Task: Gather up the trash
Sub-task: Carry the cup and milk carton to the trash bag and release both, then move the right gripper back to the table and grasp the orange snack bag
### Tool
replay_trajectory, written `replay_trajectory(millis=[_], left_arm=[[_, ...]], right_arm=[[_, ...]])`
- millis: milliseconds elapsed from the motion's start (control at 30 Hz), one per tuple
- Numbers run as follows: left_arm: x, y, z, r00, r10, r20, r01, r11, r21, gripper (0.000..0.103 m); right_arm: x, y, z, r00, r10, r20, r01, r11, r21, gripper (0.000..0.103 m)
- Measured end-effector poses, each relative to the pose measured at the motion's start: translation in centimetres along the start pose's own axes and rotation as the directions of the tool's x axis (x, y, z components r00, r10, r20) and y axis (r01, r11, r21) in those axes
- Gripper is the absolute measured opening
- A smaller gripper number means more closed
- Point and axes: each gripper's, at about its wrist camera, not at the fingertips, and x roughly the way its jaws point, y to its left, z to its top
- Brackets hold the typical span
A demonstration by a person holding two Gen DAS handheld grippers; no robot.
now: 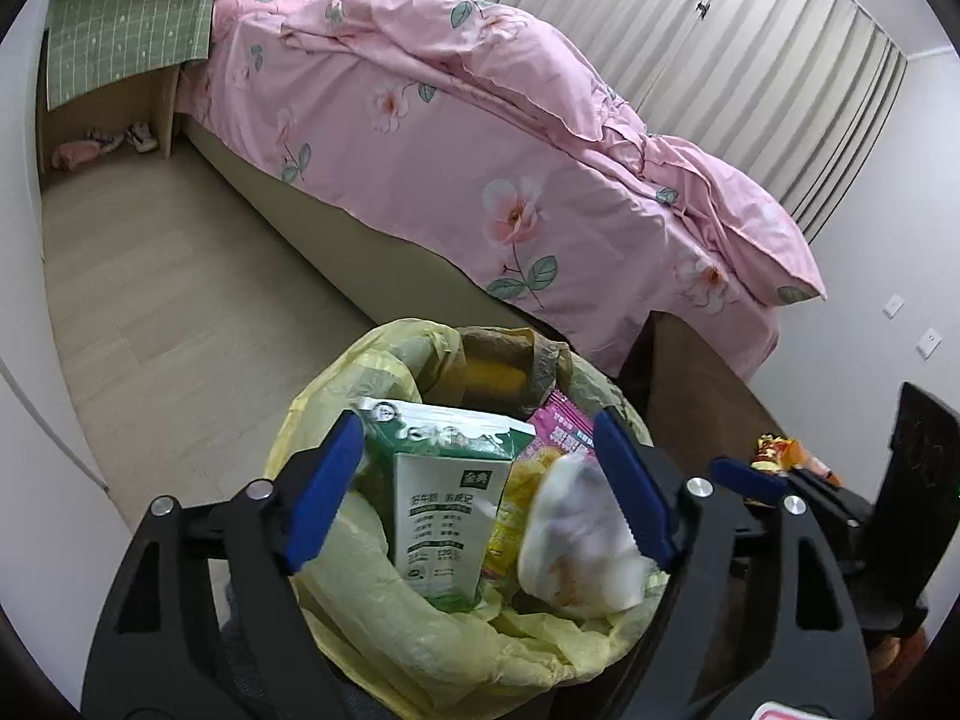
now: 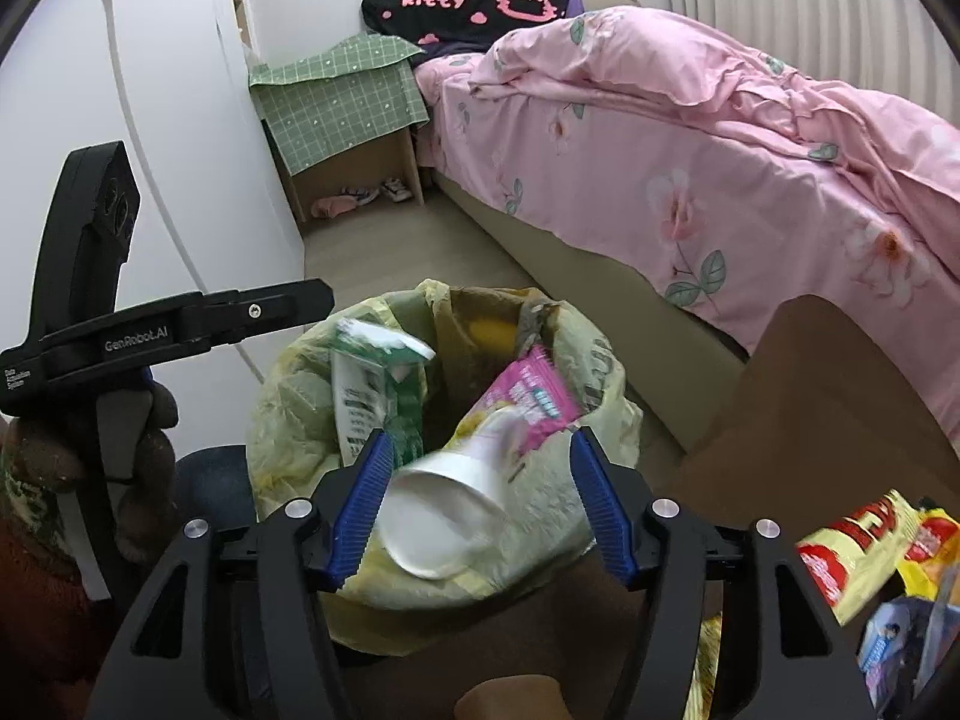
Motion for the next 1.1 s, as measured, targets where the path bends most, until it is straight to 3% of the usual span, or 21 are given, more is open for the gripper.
replay_trajectory(millis=[233,467,633,900,1100], left_arm=[[-1.3,-0.9,0.1,1.000,0.015,0.013,-0.015,1.000,-0.006,0.075],[-2.2,-6.1,-1.5,1.000,-0.015,-0.004,0.015,0.994,0.109,0.075],[-1.9,-10.8,-3.4,0.997,-0.065,-0.043,0.072,0.977,0.203,0.076],[0.0,-18.5,-6.9,0.973,-0.182,-0.140,0.222,0.906,0.361,0.076],[2.9,-23.2,-7.7,0.958,-0.215,-0.188,0.279,0.847,0.452,0.075]], right_arm=[[-5.3,-1.7,-1.3,0.994,-0.074,0.086,0.072,0.997,0.035,0.059],[-10.3,-3.9,-4.9,0.980,-0.185,0.073,0.180,0.982,0.064,0.059],[-14.2,-6.7,-8.2,0.961,-0.268,0.062,0.253,0.950,0.180,0.059],[-19.1,-10.3,-13.7,0.907,-0.418,0.057,0.386,0.877,0.284,0.058],[-20.6,-12.9,-15.8,0.887,-0.461,0.031,0.424,0.838,0.343,0.058]])
